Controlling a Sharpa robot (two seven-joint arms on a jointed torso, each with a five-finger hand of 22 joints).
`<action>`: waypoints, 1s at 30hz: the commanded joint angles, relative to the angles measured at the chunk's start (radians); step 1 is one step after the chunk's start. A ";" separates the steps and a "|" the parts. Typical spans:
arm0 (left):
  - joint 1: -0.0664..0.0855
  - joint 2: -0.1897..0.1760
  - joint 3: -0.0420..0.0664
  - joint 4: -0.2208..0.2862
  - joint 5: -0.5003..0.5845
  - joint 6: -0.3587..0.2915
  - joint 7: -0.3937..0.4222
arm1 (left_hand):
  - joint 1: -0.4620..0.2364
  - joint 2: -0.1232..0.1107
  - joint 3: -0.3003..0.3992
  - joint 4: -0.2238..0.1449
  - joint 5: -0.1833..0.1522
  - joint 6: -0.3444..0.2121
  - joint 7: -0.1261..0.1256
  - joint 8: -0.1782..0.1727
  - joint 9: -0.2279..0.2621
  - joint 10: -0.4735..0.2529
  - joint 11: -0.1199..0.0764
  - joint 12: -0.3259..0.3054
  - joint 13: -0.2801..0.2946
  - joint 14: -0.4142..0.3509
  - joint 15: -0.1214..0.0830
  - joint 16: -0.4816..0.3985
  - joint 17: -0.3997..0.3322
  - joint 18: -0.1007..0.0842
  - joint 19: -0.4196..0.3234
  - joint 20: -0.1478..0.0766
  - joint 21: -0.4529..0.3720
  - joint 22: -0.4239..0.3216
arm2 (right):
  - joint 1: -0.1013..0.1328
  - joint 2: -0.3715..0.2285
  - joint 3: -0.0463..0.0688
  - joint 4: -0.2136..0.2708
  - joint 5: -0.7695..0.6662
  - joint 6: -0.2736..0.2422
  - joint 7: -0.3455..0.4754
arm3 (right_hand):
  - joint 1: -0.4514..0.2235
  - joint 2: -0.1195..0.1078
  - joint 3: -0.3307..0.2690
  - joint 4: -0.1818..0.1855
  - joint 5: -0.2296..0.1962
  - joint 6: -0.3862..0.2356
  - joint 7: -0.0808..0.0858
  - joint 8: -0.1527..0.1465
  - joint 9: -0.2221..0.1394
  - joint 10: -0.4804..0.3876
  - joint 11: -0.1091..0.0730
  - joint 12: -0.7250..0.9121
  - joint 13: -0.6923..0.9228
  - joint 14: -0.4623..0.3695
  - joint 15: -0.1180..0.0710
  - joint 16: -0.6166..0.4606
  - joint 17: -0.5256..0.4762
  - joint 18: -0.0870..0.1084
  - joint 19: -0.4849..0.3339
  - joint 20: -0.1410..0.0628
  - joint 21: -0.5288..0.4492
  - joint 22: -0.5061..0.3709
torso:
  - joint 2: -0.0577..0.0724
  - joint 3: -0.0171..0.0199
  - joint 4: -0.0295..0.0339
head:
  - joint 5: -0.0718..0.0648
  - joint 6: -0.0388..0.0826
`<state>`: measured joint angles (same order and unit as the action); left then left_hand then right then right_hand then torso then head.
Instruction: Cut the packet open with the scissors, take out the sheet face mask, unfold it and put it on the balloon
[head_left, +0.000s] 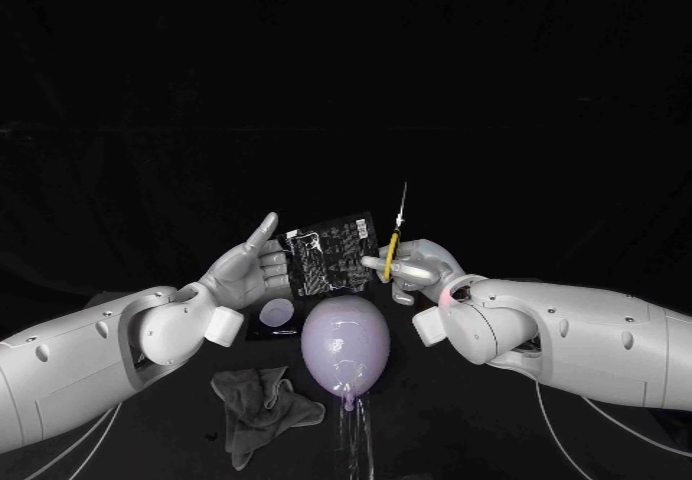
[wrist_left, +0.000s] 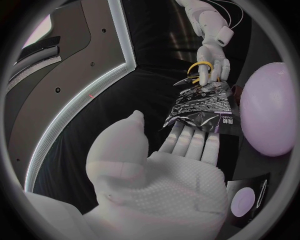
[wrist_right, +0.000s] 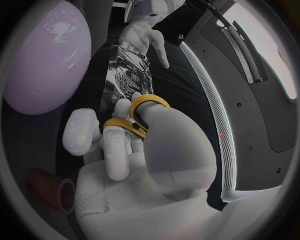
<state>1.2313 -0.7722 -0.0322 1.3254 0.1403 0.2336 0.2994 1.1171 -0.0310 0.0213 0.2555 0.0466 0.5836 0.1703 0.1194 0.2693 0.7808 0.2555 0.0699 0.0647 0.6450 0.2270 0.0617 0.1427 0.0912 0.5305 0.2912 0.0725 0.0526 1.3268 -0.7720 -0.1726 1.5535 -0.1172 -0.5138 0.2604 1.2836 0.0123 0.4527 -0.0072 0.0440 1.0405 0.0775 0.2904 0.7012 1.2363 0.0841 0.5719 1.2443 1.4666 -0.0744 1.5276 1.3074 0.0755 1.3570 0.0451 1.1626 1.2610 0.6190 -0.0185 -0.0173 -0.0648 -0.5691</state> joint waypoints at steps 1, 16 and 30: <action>0.001 0.006 0.001 0.006 -0.018 0.002 -0.007 | 0.130 -0.007 0.029 -0.053 0.001 0.023 0.128 0.004 0.008 0.004 -0.003 0.006 0.002 0.005 -0.001 0.004 0.001 -0.006 0.005 0.000 0.006 0.000 | 0.000 0.005 0.001 0.001 -0.001 -0.006 0.004 | 0.007 0.018 0.009 0.000 0.005 0.021 -0.026 0.006 0.000 0.285 -0.111 0.766 0.064 0.084 -0.006 0.005 0.156 0.017 0.001 -0.008 -0.005 0.002 | 0.000 -0.0003 0.0008 | -0.002 0.000; 0.001 0.035 -0.006 0.007 -0.091 -0.025 -0.036 | 0.363 -0.023 0.037 -0.137 0.001 0.107 0.102 0.036 0.041 0.036 -0.014 0.017 0.003 0.072 -0.010 0.020 0.014 0.013 0.076 -0.001 0.025 0.006 | -0.005 0.016 0.005 0.001 0.002 -0.027 0.005 | 0.002 0.016 0.016 -0.006 0.005 0.018 -0.027 0.012 0.009 0.285 -0.111 0.764 0.061 0.084 -0.006 0.006 0.157 0.017 0.000 -0.008 -0.009 0.001 | 0.000 0.0005 0.0007 | -0.001 -0.003; -0.010 0.054 -0.016 -0.009 -0.093 -0.082 -0.045 | 0.418 -0.013 0.037 -0.160 0.001 0.084 0.071 0.032 0.033 0.045 -0.018 0.013 0.000 0.085 -0.014 0.022 0.015 0.025 0.115 -0.001 0.035 0.008 | -0.012 0.012 0.011 0.006 0.002 -0.039 0.006 | -0.001 0.014 0.023 -0.012 0.005 0.015 -0.027 0.017 0.016 0.286 -0.111 0.763 0.060 0.084 -0.006 0.006 0.157 0.018 -0.001 -0.008 -0.011 0.000 | 0.000 -0.0002 0.0009 | -0.005 -0.001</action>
<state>1.2220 -0.7207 -0.0489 1.3169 0.0531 0.1824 0.2565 1.5273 -0.0413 0.0580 0.1026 0.0465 0.6732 0.1861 0.1530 0.3031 0.8261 0.2396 0.0842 0.0656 0.7295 0.2145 0.0802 0.1581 0.1043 0.6402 0.2915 0.1044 0.0593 1.3153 -0.7591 -0.1627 1.5571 -0.1124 -0.5497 0.2573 1.2832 0.0127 0.4601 -0.0085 0.0436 1.0374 0.0735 0.3023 0.7173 1.2363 0.0841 0.5719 1.2443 1.4663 -0.0710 1.5284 1.3081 0.0749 1.3569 0.0452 1.1586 1.2608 0.6189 -0.0184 -0.0171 -0.0685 -0.5704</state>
